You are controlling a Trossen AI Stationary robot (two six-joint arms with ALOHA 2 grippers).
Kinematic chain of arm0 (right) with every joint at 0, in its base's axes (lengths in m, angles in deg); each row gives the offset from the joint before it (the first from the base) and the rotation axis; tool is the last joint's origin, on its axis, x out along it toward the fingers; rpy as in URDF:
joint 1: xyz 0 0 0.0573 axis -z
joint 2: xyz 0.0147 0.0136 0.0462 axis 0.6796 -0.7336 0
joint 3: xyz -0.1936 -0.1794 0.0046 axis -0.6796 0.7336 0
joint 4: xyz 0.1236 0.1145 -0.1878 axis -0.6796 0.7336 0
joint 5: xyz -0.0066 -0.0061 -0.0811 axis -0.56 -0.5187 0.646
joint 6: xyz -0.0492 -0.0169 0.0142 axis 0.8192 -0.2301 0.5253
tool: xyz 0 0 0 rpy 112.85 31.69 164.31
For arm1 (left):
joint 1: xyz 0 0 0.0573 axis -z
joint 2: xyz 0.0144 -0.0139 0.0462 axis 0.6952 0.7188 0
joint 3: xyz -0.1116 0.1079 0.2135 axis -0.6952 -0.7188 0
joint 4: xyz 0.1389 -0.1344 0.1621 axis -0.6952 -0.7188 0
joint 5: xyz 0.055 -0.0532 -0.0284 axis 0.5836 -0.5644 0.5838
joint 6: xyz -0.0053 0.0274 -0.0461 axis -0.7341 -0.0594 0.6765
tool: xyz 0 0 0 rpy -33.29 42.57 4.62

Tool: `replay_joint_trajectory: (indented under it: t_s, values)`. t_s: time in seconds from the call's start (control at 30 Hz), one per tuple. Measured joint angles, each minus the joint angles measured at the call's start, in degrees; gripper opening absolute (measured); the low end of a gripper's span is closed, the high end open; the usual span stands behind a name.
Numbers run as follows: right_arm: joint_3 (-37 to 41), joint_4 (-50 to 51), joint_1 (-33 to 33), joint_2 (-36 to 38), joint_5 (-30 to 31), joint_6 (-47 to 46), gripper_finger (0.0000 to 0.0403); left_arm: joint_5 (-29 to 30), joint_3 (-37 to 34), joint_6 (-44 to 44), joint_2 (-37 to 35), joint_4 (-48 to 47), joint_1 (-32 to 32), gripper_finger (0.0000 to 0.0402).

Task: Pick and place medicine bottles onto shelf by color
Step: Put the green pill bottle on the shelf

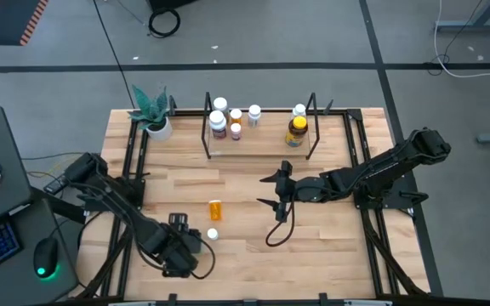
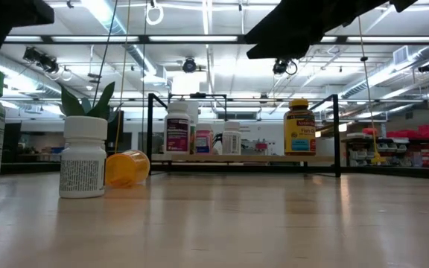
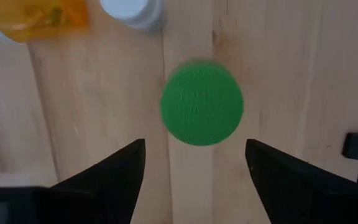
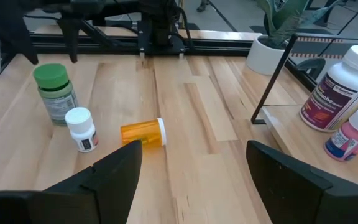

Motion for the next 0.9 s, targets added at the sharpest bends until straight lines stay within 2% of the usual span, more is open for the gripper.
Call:
replay_joint_trajectory:
  t_s: [0.43, 0.9]
  values:
    - [0.0, -0.32, -0.83, 0.0, -0.04, -0.02, 0.0297, -4.52, -0.02, -0.09, 5.23, 2.56, -2.46, 0.0284]
    - [-0.02, -0.36, -1.2, 0.0, -0.05, -0.26, 0.0297, -4.45, -0.04, -2.03, 5.25, 6.77, -4.21, 0.0284]
